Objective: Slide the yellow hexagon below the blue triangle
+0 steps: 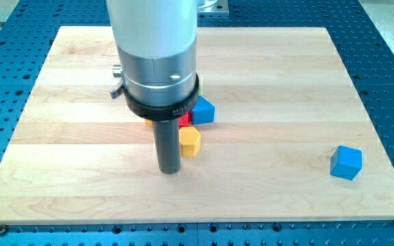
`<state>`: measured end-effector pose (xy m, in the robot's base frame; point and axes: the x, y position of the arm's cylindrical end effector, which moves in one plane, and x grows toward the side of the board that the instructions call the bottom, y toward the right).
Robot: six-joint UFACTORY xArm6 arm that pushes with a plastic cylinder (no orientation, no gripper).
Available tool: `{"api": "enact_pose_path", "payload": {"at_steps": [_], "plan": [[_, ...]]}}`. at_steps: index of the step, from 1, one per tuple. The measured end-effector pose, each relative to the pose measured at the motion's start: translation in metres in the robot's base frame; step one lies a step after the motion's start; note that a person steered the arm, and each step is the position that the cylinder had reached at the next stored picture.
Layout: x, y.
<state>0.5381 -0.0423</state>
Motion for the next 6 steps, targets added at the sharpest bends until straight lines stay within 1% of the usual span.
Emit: {"api": "enact_pose_path", "payload": {"at_steps": [1,3,4,5,6], "plan": [[-0.032,0.042],[-0.016,0.120],[-0.031,0.117],[-0.031,0.116],[-0.045,0.130]]}}
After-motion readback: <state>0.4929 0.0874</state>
